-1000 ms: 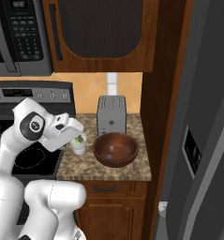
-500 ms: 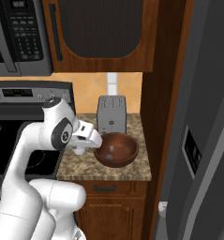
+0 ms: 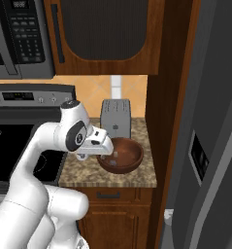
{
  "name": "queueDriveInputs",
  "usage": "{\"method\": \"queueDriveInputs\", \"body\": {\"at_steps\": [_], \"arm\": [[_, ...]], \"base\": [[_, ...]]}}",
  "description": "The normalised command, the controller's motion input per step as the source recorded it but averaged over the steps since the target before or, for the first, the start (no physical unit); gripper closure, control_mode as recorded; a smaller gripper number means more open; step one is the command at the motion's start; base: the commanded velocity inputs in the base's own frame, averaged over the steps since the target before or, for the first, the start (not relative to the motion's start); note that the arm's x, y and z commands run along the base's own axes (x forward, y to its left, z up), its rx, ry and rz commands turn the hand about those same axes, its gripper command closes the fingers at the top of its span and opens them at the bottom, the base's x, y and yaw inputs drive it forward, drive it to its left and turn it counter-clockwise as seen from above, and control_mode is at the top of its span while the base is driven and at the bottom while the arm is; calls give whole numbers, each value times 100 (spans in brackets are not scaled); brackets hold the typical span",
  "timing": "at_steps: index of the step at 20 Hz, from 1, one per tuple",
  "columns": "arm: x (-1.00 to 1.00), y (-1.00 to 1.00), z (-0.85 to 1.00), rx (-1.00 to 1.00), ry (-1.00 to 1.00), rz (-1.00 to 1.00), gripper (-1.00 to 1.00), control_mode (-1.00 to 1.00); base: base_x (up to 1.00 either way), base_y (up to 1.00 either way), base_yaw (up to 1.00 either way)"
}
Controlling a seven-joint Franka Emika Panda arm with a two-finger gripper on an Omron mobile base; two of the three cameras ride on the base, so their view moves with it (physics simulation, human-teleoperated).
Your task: Grab a lemon wedge from the fridge and one ice cube from the ice bowl, and put them in the glass of lemonade.
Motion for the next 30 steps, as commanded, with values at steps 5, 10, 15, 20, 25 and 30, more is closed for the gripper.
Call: {"method": "queueDriveInputs", "body": {"at_steps": [5, 10, 15, 20, 25, 30], "arm": [[42, -40, -28, 2, 1, 1, -100, -100], [58, -26, -47, 0, 1, 0, -100, -100], [53, -6, -47, 2, 0, 0, -100, -100], [55, 0, -27, 8, 6, 1, -100, -100], [48, 0, -31, 2, 8, 5, -100, -100], [21, 0, -36, 0, 4, 5, -100, -100]], "base": [[0, 0, 0], [0, 0, 0], [0, 0, 0], [0, 0, 0], [0, 0, 0], [0, 0, 0]]}}
